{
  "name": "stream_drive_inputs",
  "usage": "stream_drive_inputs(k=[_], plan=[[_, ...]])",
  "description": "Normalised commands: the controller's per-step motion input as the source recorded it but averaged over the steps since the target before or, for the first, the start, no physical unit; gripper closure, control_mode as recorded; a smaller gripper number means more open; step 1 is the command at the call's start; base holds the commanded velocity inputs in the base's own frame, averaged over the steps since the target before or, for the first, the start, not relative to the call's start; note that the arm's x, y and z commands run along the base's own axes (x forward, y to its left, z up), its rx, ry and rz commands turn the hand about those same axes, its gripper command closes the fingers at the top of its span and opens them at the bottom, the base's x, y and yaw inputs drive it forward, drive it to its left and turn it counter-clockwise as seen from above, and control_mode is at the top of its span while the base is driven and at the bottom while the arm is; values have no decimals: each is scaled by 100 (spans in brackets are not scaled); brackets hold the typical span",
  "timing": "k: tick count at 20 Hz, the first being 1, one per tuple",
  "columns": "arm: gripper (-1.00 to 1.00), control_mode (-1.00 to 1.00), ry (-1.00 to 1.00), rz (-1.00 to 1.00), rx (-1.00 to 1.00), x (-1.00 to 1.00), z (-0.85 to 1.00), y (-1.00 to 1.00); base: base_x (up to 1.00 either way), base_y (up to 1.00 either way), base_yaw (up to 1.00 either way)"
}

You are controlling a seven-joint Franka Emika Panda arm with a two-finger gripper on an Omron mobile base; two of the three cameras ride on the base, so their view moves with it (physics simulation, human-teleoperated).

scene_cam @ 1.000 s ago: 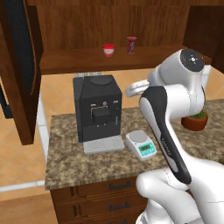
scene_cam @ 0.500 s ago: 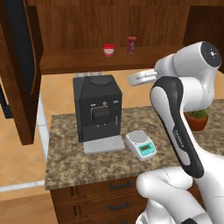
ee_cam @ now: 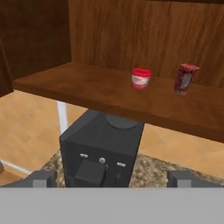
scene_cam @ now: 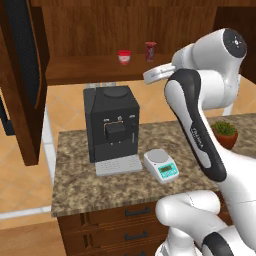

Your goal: Pick the jam and place it on the digital scale for weighing, and close the cabinet.

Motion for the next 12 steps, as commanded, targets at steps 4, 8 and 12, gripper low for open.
stream_drive_inputs(k=[4, 8, 12], plan=[[-100, -100, 0, -1, -6, 46, 2, 0, 0, 0, 0], [-100, -100, 2, -1, -1, 72, -8, 0, 0, 0, 0], [-100, -100, 0, -6, 0, 53, 0, 14, 0, 0, 0]])
